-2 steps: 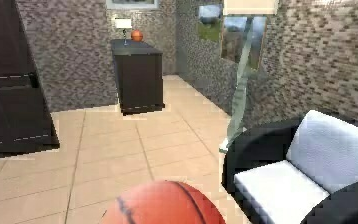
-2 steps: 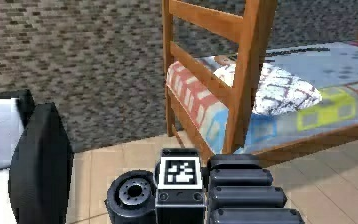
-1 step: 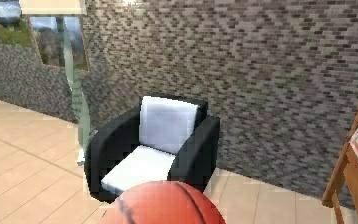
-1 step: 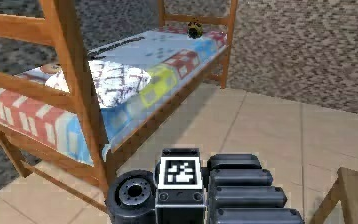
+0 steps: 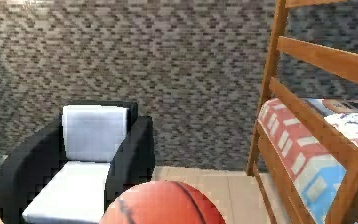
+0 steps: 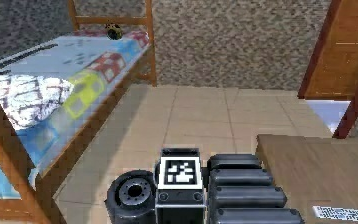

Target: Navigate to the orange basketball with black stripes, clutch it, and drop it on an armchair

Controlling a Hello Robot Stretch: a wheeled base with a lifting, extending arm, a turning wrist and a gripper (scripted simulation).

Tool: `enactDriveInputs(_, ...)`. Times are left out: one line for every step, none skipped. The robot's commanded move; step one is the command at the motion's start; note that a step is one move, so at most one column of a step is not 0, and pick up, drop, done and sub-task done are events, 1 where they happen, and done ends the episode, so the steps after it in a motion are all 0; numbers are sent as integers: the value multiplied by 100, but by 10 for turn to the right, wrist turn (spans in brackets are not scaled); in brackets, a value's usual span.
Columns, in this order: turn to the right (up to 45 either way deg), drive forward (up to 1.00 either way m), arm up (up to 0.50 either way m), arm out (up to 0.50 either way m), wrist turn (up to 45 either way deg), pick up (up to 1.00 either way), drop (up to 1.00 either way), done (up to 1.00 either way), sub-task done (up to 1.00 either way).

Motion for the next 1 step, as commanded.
enactDriveInputs(0,100,0,0,0,0,0,0,0)
